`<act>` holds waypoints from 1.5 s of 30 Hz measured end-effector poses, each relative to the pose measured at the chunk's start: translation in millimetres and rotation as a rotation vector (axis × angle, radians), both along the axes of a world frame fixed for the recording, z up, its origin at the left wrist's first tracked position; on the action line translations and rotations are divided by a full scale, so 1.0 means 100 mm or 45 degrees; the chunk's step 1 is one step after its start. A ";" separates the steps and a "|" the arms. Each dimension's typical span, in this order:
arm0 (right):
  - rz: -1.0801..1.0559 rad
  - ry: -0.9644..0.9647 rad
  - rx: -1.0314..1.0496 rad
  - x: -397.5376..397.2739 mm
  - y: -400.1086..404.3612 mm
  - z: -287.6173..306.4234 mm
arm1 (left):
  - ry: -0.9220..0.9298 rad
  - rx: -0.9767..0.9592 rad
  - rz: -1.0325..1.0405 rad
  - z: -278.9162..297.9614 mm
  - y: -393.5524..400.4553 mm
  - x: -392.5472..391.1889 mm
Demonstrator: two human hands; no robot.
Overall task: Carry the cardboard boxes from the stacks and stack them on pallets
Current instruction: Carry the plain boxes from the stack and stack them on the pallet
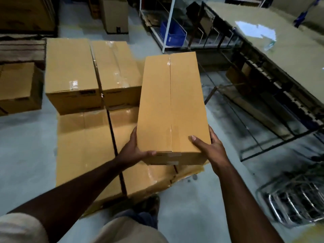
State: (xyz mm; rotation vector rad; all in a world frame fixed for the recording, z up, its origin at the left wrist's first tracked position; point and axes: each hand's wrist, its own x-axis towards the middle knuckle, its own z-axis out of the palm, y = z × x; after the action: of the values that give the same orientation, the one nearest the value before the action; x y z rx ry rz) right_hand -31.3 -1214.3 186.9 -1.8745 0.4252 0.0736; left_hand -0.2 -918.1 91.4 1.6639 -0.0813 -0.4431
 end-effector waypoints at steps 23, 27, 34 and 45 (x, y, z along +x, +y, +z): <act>0.691 0.167 0.200 4.26 -1.93 -1.25 | 0.135 0.431 0.373 -0.34 -1.70 3.09; 0.756 0.132 0.263 5.20 -1.77 -1.49 | 0.126 0.487 0.459 -0.50 -1.61 3.89; 0.809 0.073 0.299 6.15 -1.39 -1.93 | 0.121 1.037 0.523 -0.81 -1.28 4.70; 0.785 0.082 0.217 6.46 -1.21 -2.35 | 0.142 1.481 0.482 -1.00 -1.17 5.07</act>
State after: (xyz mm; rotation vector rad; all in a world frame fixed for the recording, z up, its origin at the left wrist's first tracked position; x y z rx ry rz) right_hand 615.1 -1335.5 -48.1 -1.7762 -0.1274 0.5660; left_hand 507.2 -1035.4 -8.9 2.7019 0.6866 -0.2891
